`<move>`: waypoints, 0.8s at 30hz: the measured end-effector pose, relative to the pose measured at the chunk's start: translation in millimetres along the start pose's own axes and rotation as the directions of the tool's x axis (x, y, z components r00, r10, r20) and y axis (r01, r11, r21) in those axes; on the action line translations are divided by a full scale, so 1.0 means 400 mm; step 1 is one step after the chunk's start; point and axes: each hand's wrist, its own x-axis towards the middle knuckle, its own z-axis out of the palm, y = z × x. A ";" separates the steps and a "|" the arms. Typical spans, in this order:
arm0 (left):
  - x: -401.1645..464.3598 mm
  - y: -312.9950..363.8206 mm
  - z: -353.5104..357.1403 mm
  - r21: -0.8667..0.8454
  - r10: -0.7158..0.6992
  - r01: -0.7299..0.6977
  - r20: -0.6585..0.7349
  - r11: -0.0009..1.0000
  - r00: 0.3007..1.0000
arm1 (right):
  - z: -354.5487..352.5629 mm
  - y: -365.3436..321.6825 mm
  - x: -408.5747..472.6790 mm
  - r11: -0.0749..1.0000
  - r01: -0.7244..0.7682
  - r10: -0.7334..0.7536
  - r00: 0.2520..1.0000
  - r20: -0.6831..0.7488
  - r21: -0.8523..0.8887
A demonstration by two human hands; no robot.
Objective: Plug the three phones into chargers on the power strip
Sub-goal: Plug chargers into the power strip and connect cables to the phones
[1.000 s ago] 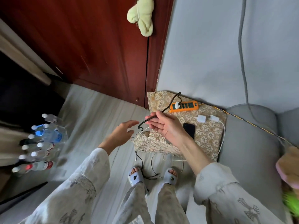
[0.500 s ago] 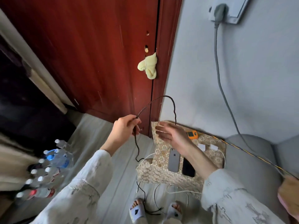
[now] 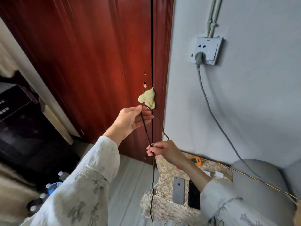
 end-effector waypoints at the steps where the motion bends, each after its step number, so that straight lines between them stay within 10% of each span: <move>1: 0.003 -0.004 -0.001 0.015 0.008 -0.008 -0.011 1.000 1.000 | -0.018 -0.012 0.001 0.999 0.015 -0.015 1.000 -0.001 0.041; 14: -0.048 -0.266 0.020 0.641 -0.289 0.060 0.258 0.765 0.922 | -0.159 -0.089 0.019 0.945 0.137 -0.087 0.981 -0.175 0.296; 24: -0.025 -0.204 0.100 0.443 0.018 -0.098 0.180 0.891 0.984 | -0.250 -0.217 0.037 0.848 0.302 -0.181 0.937 -0.297 0.435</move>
